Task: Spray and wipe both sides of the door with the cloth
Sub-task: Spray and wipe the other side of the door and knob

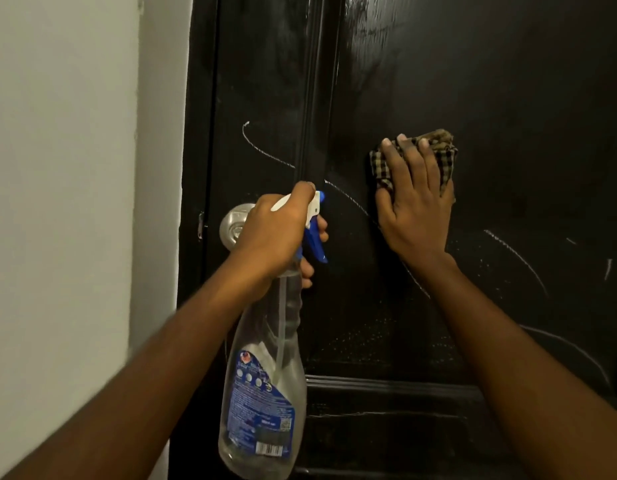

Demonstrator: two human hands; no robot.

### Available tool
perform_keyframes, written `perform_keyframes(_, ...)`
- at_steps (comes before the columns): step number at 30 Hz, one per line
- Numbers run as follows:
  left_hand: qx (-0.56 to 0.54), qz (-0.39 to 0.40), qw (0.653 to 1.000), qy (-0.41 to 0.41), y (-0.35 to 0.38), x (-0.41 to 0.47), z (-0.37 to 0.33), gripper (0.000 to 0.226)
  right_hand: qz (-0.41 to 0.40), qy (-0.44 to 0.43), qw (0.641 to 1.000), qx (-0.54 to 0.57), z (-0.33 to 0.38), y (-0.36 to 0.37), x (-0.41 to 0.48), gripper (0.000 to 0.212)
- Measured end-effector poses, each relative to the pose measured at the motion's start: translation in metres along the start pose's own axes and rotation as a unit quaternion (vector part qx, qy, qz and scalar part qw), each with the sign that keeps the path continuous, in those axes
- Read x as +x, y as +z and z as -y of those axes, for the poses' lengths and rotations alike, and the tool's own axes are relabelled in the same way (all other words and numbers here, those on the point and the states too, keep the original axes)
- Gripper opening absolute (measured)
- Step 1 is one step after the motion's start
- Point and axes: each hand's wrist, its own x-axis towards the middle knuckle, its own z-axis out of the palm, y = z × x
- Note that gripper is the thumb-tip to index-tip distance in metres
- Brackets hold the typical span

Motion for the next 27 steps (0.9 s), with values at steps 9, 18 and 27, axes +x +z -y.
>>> perform_keyframes(9,0.02,-0.027,0.999,0.013,0.017,-0.007,0.038,0.053,0.008,-0.033,0.998,0.055,-0.016,-0.001,-0.064,0.06)
perform_keyframes(18,0.013,-0.069,0.998,0.009,0.016,-0.021,0.029,0.052,-0.084,0.035,0.941,0.327,-0.012,-0.011,-0.046,0.055)
perform_keyframes(27,0.012,-0.085,0.996,0.023,-0.009,-0.028,0.0,0.049,-0.02,-0.012,0.973,0.228,-0.004,-0.005,-0.046,0.06)
